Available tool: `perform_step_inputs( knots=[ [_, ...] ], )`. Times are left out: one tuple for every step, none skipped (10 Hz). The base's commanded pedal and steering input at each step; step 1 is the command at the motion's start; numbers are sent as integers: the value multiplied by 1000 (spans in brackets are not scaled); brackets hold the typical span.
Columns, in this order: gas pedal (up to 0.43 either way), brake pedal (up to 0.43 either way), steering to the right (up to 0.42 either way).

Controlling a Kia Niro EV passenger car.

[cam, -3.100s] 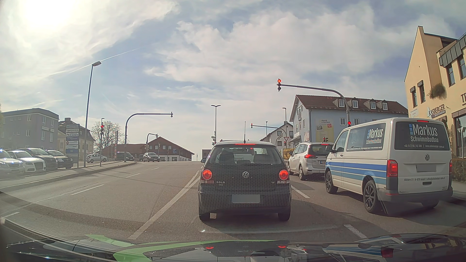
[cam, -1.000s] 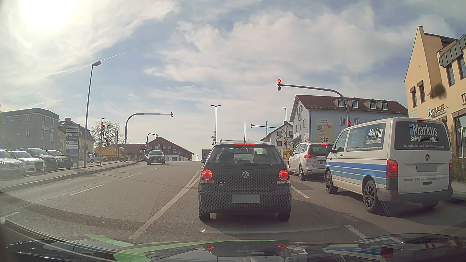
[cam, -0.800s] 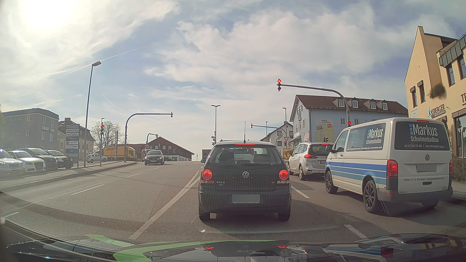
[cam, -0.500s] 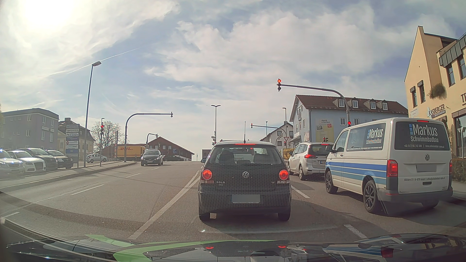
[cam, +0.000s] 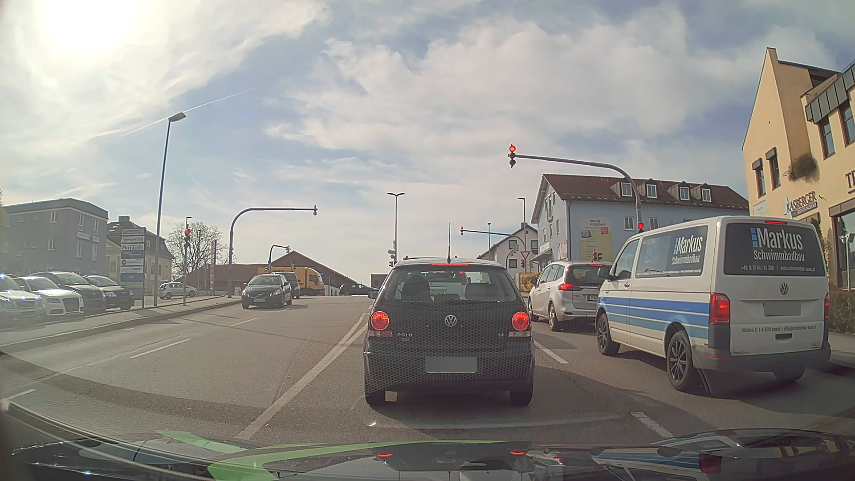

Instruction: Follow the waypoints while adhering to traffic rules and regulations

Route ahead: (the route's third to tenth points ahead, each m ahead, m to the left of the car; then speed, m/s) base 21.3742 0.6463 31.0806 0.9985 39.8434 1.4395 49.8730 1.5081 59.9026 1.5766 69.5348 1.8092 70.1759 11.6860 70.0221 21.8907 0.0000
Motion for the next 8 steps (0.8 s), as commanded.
perform_step_inputs(
  knots=[
    [0,341,-32],
    [0,341,-32],
    [0,341,-32],
    [0,341,-32],
    [0,341,-32],
    [0,341,-32],
    [0,341,-32],
    [0,341,-32]
  ],
)
